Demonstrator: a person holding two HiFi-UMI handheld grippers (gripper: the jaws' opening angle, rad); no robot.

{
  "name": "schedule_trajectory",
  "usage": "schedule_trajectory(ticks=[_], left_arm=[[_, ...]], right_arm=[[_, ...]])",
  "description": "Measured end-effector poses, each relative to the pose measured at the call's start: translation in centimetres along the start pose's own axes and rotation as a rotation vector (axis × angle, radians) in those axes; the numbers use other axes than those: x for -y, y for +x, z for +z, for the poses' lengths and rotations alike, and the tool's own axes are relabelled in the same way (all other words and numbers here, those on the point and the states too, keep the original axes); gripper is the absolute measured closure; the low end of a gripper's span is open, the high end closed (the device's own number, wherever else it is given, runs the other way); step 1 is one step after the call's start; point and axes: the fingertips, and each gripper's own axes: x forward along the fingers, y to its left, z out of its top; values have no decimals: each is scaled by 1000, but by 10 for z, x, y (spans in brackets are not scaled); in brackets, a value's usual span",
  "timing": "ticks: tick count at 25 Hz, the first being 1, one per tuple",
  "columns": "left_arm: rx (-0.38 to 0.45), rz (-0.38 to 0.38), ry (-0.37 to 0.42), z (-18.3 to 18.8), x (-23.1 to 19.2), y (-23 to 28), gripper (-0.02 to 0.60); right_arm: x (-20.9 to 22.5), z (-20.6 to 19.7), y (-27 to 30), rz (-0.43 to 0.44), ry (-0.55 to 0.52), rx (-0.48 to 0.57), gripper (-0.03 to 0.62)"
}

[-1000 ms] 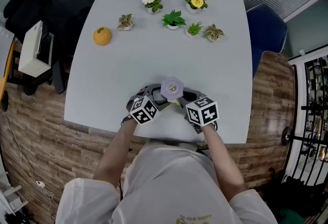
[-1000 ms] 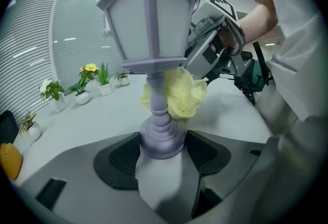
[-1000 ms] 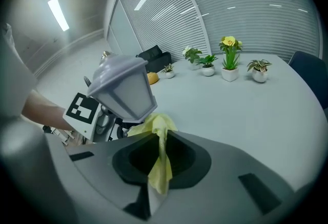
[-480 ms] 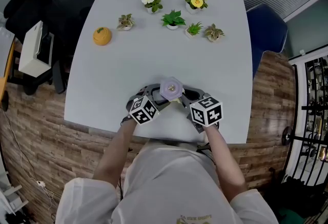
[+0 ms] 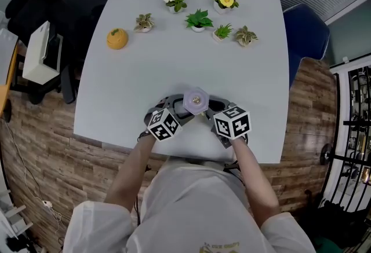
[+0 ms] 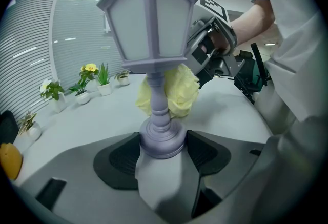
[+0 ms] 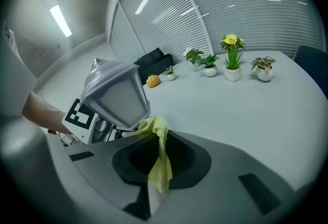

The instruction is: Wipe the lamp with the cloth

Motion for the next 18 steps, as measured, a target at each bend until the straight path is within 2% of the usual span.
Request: schedule_trajectory(ticks=[8,18], left_arm=[[1,0,0,0,0,-1,285],[3,0,0,0,0,0,285]], right_arm=[[6,-10,11,8,18,-38,551],[12,-12,15,17,60,-36,551]])
